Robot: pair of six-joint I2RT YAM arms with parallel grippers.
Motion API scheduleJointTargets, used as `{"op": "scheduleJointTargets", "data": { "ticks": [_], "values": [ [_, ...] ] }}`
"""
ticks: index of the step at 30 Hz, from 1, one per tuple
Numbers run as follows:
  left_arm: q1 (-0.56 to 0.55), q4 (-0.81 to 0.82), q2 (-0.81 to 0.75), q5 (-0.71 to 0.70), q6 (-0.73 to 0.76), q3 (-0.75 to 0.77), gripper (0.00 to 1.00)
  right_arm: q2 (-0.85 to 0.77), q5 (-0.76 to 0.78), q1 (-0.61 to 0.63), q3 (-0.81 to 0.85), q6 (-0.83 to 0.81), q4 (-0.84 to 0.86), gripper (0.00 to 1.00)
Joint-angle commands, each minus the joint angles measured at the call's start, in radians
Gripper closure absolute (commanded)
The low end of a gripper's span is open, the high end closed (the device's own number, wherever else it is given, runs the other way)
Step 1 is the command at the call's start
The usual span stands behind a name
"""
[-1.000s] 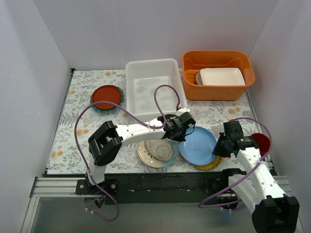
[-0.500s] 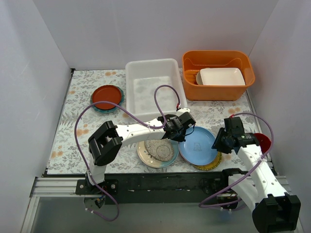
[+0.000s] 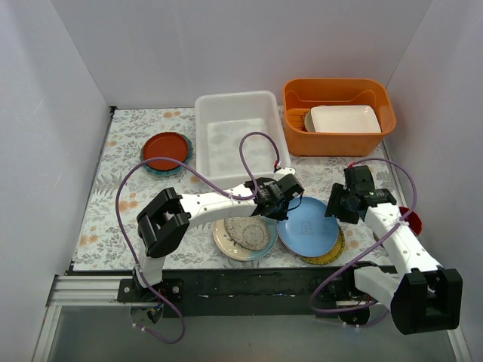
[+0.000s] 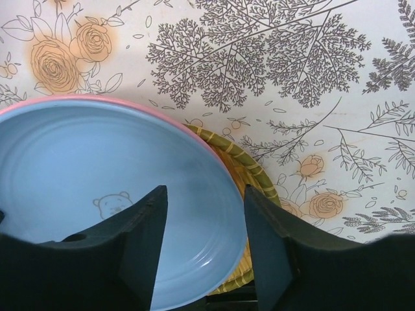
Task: Place the plates into the plastic bin on the countertop
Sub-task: Pick up the plate from the corner of the board.
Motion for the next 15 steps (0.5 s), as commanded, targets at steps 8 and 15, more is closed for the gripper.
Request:
{"op": "scheduleJointTargets", "data": {
  "ticks": [8, 15],
  "values": [
    [0.015, -0.078, -0.037, -0.052, 0.034, 0.007, 1.0, 0.07, 0.067, -0.012, 0.005, -0.032, 0.06, 0.49],
    [0.015, -0.078, -0.034, -0.047, 0.028, 0.008, 1.0, 0.09, 0.041, -0.015, -0.016, -0.038, 0.088, 0.79]
  ]
}}
